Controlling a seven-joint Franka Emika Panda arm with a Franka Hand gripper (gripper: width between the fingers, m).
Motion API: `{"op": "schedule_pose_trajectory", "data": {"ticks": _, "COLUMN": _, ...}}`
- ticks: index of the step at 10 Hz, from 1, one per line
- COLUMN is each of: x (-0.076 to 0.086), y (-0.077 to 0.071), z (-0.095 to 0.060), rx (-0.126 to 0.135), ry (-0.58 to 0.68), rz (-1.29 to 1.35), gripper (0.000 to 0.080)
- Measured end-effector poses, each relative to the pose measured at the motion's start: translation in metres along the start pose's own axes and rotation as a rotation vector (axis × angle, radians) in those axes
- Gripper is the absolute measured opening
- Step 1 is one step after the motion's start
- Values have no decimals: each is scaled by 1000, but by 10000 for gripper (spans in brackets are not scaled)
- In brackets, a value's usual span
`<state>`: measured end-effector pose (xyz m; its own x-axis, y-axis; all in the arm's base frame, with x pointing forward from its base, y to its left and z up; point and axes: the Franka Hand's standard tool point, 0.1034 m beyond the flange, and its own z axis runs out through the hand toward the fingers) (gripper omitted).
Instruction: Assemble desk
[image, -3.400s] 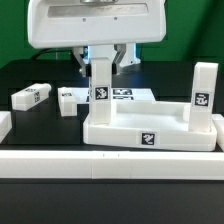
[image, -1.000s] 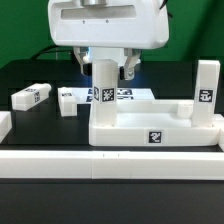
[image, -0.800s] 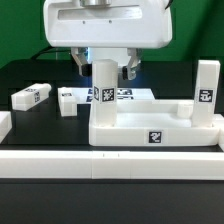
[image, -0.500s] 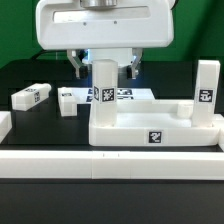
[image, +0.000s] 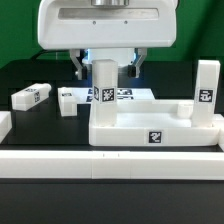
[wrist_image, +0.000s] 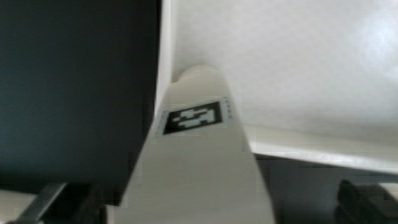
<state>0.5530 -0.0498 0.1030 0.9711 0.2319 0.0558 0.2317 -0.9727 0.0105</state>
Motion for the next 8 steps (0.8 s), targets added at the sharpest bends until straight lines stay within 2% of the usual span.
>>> {"op": "schedule_pose_trajectory", "data": {"ticks": 3, "x": -1, "y": 2, "z": 0, "rx": -2, "ry": -1, "rz": -64, "gripper": 626}}
{"op": "schedule_pose_trajectory", "data": {"ticks": 5, "x": -1, "y": 3, "z": 0, "rx": -2, "ry": -2, "rz": -64, "gripper": 285}}
{"op": "schedule_pose_trajectory", "data": {"ticks": 8, "x": -1, "y": 3, "z": 0, "rx": -2, "ry": -2, "rz": -37, "gripper": 288}}
